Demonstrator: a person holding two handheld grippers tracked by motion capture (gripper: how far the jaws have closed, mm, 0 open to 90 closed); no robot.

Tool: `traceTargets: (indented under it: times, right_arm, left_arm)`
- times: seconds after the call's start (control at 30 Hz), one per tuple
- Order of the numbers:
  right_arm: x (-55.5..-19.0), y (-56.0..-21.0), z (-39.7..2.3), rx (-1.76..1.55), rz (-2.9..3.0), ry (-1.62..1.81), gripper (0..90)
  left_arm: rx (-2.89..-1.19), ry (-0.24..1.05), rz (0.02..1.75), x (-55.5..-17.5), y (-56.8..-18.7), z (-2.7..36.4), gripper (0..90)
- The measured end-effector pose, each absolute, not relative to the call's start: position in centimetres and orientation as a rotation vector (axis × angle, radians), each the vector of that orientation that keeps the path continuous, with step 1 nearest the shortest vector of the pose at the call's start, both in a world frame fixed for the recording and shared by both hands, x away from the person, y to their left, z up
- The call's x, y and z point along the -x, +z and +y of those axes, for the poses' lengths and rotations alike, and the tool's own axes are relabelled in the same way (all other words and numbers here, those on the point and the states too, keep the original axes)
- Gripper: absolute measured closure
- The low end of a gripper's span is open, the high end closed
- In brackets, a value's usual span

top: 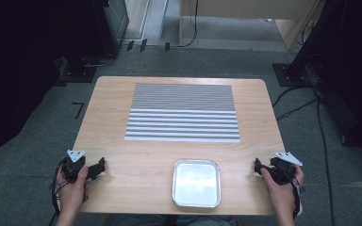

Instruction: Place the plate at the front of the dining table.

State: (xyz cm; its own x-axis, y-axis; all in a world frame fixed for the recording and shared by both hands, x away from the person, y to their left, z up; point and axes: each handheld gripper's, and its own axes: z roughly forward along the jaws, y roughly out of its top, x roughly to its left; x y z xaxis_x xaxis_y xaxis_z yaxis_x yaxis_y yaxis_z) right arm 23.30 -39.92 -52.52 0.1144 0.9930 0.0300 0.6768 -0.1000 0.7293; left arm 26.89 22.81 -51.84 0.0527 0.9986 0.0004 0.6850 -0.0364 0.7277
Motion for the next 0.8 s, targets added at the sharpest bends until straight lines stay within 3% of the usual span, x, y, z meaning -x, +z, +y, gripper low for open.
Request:
traceTargets:
  times: [0.8]
  right_arm:
    - [-22.0,-50.4,-36.9,-1.819,1.551,0.808,21.6]
  left_arm:
    - [-1.78,0.728,1.687,-27.0,-51.8,22.8,8.6]
